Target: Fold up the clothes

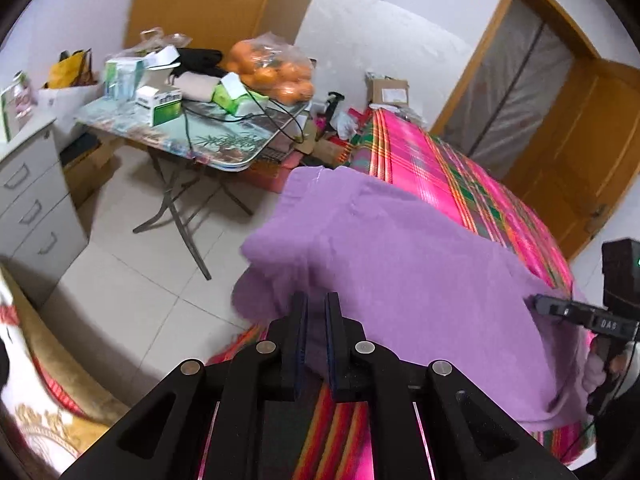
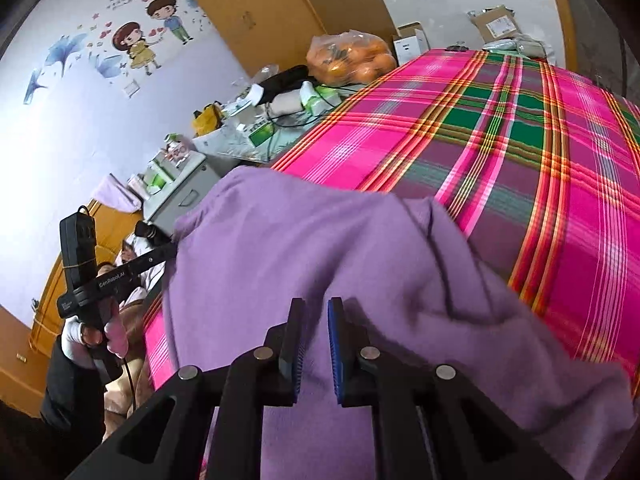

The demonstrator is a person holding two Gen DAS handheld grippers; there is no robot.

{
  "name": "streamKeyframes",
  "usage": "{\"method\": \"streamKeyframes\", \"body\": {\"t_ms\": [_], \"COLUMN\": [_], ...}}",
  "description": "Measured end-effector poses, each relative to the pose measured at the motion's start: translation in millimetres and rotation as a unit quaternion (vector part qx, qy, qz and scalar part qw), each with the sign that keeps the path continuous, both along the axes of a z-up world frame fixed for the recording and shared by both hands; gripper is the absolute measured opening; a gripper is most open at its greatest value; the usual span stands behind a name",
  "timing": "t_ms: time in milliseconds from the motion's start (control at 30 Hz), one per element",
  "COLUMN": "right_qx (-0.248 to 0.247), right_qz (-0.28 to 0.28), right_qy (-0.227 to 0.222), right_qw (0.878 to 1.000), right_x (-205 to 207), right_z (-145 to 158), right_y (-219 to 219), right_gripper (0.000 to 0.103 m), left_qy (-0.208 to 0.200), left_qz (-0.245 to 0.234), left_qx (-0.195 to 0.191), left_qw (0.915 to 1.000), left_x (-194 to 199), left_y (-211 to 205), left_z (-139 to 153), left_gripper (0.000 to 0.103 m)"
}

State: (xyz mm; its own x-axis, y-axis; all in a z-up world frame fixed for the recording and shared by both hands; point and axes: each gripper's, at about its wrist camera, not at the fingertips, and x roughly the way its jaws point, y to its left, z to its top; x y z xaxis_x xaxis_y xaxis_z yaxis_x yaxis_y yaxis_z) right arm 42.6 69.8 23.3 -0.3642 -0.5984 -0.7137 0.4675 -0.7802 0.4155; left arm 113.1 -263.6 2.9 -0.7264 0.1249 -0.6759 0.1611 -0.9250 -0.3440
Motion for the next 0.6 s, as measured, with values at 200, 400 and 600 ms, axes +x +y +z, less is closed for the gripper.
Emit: {"method": "streamKeyframes", "body": {"t_ms": [200, 400, 600], "right_qx": [-0.011, -0.013, 0.0], "right_qz": [0.021, 0.035, 0.05], "right_qy": [0.017, 0.021, 0.027], "right_qw": [1.0, 0.999, 0.998], "right_x": [21.1, 35.9, 45.4], "right_z": [7.8, 9.6, 6.6], "right_y": [8.0, 9.7, 8.4], "right_gripper": [0.021, 0.024, 0.025], "left_qy": [-0.002, -0.006, 0.0], "left_qz": [0.024, 0.056, 0.068], "left_qx": [0.009, 0.036, 0.041], "left_qw": [0.9997, 0.9977, 0.9968], "left_x": [3.8, -10.5, -17.7], "left_y": [-7.7, -16.3, -16.3], "left_z": [2.3, -3.4, -0.9], "left_gripper": [0.027, 0.043, 0.028]}}
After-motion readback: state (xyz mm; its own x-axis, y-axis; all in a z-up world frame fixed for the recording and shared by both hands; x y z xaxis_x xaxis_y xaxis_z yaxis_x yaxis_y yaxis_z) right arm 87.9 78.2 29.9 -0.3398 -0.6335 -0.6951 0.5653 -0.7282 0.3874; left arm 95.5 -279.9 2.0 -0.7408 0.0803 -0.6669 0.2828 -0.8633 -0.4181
